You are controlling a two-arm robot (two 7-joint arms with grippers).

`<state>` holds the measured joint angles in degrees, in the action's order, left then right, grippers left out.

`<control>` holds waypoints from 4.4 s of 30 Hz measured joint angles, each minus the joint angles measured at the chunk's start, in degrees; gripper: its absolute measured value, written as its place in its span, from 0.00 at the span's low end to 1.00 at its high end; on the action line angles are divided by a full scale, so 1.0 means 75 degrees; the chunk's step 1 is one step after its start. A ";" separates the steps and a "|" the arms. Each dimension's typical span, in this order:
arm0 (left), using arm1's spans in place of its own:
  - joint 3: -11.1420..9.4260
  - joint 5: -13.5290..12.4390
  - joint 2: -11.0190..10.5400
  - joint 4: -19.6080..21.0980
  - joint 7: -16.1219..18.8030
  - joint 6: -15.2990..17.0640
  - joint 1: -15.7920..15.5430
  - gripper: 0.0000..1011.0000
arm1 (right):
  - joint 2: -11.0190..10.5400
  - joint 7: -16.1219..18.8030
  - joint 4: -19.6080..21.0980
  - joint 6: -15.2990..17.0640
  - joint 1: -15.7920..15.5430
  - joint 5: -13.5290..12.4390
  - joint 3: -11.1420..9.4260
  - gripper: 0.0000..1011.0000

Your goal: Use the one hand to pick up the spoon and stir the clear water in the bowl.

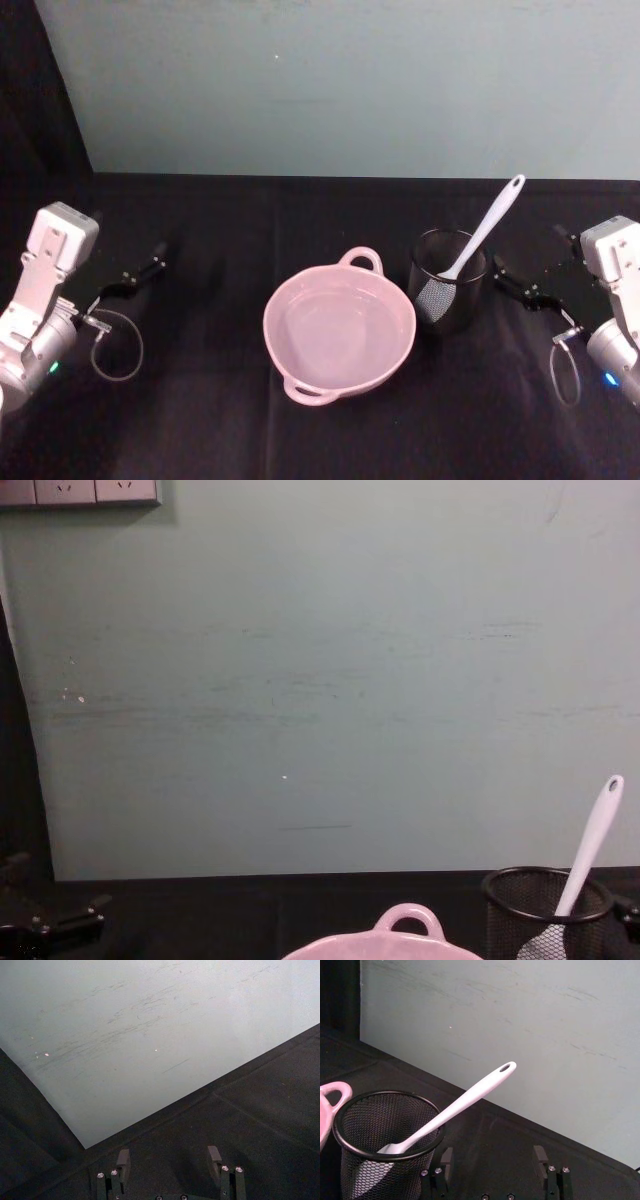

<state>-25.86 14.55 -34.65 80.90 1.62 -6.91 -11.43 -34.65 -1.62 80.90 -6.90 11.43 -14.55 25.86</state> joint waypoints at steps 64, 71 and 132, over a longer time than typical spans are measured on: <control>0.0000 0.0000 0.0000 0.0000 0.0000 0.0000 0.0000 0.99 | -0.0159 0.0361 0.1333 0.0461 -0.1185 -0.1285 -0.1172 0.99; 0.0000 0.0000 0.0000 0.0000 0.0000 0.0000 0.0000 0.99 | 0.0272 0.1253 0.1387 0.1078 -0.1197 -0.2852 -0.1625 0.99; 0.0000 0.0000 0.0000 0.0000 0.0000 0.0000 0.0000 0.99 | 0.0735 0.4065 -0.1169 0.1694 0.1047 -0.5792 -0.0924 0.14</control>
<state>-25.86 14.55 -34.65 80.90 1.62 -6.91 -11.43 -29.13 28.87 72.13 5.80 19.28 -57.99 18.94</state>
